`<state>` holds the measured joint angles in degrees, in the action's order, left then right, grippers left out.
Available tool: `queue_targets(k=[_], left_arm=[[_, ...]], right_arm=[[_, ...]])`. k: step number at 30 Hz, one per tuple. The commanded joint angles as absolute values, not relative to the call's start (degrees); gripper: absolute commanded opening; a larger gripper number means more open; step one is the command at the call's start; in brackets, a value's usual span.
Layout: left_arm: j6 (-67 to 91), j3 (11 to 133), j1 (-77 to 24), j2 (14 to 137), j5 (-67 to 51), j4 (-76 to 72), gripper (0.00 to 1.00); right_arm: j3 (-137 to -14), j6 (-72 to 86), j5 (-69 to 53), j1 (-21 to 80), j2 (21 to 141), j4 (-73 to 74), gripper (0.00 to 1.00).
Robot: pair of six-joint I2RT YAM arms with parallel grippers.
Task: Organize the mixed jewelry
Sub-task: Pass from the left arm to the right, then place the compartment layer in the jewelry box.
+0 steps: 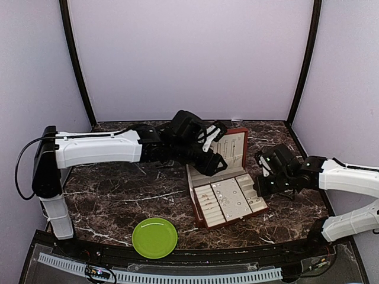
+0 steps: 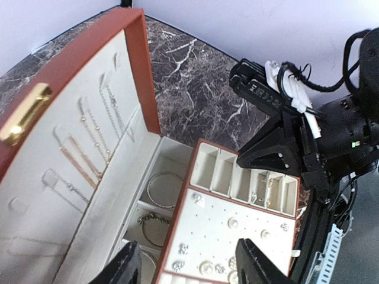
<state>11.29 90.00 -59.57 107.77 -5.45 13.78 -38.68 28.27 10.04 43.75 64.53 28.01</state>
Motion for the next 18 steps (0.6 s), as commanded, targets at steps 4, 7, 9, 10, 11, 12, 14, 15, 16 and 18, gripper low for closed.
queue_targets(k=[4,7,9,10,11,12,14,15,16,18], left_arm=[[17.07,79.37,-55.36,95.63,-6.68,7.26,0.58],[17.48,76.64,-53.77,92.60,-6.54,7.24,0.59],[17.58,74.82,-52.45,90.75,-6.57,7.29,0.59],[17.53,73.84,-51.93,89.83,-6.47,7.36,0.59],[17.50,72.96,-51.30,88.89,-6.42,7.38,0.59],[17.50,72.09,-50.69,87.96,-6.52,7.38,0.60],[17.56,70.58,-49.57,85.79,-6.95,7.25,0.60],[17.58,69.93,-49.20,84.91,-7.20,7.14,0.60],[17.65,69.28,-48.91,84.11,-7.27,7.00,0.60],[17.84,68.08,-48.37,82.67,-7.50,6.79,0.61]], right_arm=[[-40.52,26.51,8.08,39.39,62.05,29.71,0.00],[-40.80,27.02,8.09,38.19,62.33,30.27,0.00],[-41.22,27.18,8.24,37.93,62.76,30.24,0.00],[-41.55,27.13,8.30,37.88,63.13,30.19,0.00],[-41.88,27.12,8.32,37.88,63.51,30.19,0.00],[-42.32,27.11,8.35,37.88,63.99,30.23,0.00],[-43.33,27.15,8.35,37.88,64.95,30.35,0.00],[-43.95,27.16,8.43,37.88,65.52,30.47,0.00],[-44.53,27.13,8.41,37.86,66.18,30.62,0.00],[-45.82,27.09,8.34,37.79,67.43,30.76,0.00]])
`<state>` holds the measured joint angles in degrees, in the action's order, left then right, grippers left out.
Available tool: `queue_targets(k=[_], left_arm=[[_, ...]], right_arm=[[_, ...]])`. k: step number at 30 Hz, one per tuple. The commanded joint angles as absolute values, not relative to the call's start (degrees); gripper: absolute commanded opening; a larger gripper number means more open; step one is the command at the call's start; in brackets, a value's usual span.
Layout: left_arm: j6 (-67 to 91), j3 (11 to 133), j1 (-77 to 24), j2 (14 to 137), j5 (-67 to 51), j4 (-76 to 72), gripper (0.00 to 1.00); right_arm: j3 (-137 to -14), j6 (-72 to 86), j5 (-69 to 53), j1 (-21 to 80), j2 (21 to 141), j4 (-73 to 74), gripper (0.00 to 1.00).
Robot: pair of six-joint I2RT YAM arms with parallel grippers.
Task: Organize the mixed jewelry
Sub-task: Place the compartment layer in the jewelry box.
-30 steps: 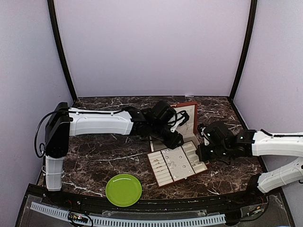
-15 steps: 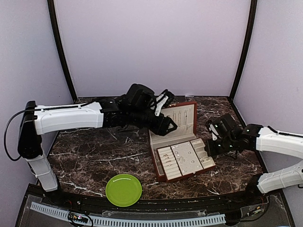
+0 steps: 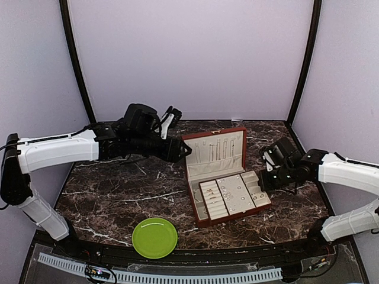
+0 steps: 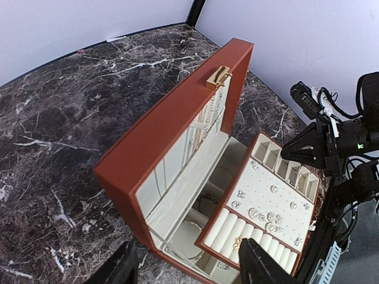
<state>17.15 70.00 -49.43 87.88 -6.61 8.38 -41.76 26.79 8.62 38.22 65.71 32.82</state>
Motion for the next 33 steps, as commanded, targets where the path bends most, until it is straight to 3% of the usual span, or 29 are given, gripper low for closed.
queue_targets(k=[1,13,33], left_arm=[[17.96,67.55,-48.22,81.88,-7.60,6.70,0.61],[18.75,62.65,-45.02,76.18,-8.02,6.74,0.65],[19.49,57.63,-43.43,71.30,-6.29,6.41,0.66]], right_arm=[[-46.41,27.07,8.28,37.79,68.02,30.84,0.00],[-53.05,25.97,8.87,37.79,75.16,31.52,0.00],[-50.85,29.38,15.54,39.08,73.00,30.40,0.00]])
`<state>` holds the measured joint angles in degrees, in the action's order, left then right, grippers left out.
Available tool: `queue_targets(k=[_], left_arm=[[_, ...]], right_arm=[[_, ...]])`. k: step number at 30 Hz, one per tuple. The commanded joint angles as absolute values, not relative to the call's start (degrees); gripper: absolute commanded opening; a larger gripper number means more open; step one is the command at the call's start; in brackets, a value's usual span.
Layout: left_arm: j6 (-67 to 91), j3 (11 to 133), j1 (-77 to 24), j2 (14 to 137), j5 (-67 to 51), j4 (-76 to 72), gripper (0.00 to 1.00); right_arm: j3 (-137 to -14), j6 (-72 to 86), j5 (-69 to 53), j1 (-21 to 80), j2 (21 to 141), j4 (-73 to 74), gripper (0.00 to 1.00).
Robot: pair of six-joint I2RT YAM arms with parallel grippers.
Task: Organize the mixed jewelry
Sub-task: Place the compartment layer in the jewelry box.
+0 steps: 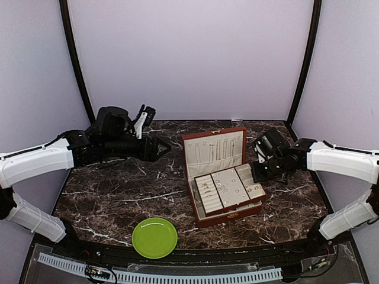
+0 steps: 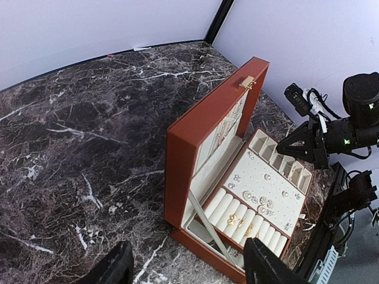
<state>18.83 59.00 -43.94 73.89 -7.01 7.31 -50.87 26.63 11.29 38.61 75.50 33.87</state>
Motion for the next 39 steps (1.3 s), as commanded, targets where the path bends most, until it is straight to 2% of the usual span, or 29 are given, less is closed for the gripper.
queue_targets(k=[1,19,39], left_arm=[[19.51,57.43,-43.30,71.14,-6.26,6.34,0.66],[19.78,56.81,-42.63,70.40,-6.59,6.33,0.67],[20.08,55.43,-42.35,69.93,-7.35,5.63,0.68]], right_arm=[[-50.50,29.58,15.85,39.13,72.69,30.02,0.00],[-49.45,33.09,19.26,45.82,75.94,27.70,0.00],[-50.46,34.73,12.87,47.01,80.97,23.72,0.01]])
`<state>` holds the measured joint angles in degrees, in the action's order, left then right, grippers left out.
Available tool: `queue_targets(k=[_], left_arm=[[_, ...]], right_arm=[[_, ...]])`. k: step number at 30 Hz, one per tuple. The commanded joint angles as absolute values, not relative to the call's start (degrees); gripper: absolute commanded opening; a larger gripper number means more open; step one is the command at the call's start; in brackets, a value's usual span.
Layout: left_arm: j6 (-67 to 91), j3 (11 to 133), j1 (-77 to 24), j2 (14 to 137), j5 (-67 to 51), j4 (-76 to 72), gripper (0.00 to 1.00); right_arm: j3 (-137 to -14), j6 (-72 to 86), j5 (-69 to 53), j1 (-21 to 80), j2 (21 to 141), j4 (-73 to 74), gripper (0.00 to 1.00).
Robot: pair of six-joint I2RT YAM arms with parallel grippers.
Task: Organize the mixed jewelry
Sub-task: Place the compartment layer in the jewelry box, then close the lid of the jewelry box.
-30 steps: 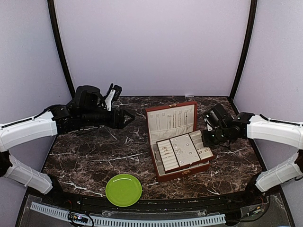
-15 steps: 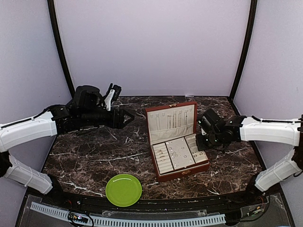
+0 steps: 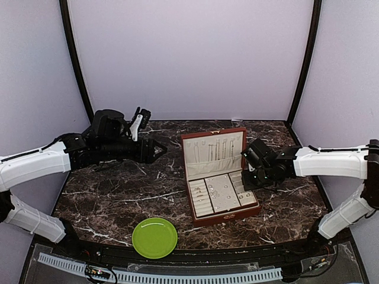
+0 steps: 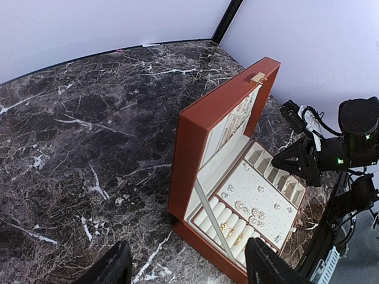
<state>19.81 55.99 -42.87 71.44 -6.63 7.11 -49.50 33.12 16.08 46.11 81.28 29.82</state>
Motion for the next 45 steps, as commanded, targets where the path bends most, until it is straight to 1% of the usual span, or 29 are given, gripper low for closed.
queue_targets(k=[1,4,8,10,15,18,21,26,34,37,40,45], left_arm=[[20.00,55.64,-42.28,70.02,-7.38,5.89,0.68],[19.95,56.28,-42.24,70.33,-7.51,6.37,0.68],[20.27,56.58,-42.18,70.19,-7.22,6.34,0.68],[20.54,56.73,-42.11,70.18,-7.23,6.40,0.69],[20.70,58.05,-41.97,70.85,-7.39,7.21,0.74],[20.74,59.90,-41.57,71.80,-7.29,8.67,0.85],[20.96,61.52,-41.12,72.73,-8.52,8.46,0.90],[20.23,66.12,-40.16,75.07,-10.35,8.84,0.92],[17.01,81.24,-37.87,86.12,-17.34,13.98,0.92],[18.31,83.18,-36.49,89.65,-23.46,11.89,0.92],[19.83,84.57,-34.92,92.76,-28.25,10.70,0.91],[20.57,84.55,-34.02,95.89,-31.90,8.42,0.91]], right_arm=[[-50.00,34.51,11.96,47.02,80.81,22.67,0.01],[-48.79,34.60,9.39,47.03,80.68,19.98,0.04],[-48.36,34.80,9.58,47.03,80.09,19.91,0.07],[-48.21,34.91,10.54,47.02,79.08,20.43,0.16],[-46.83,35.44,13.70,46.77,73.90,20.98,0.41],[-45.37,35.95,14.33,45.90,70.34,21.00,0.53],[-43.51,35.85,14.14,44.48,66.97,20.85,0.64],[-40.06,33.48,10.45,39.41,61.30,19.24,0.77],[-35.79,26.65,-1.91,29.54,55.48,14.66,0.86],[-33.87,25.54,-8.78,25.97,53.54,10.48,0.89],[-31.63,25.24,-15.43,23.06,52.00,5.31,0.89],[-30.84,25.32,-17.92,21.00,50.86,3.62,0.90]])
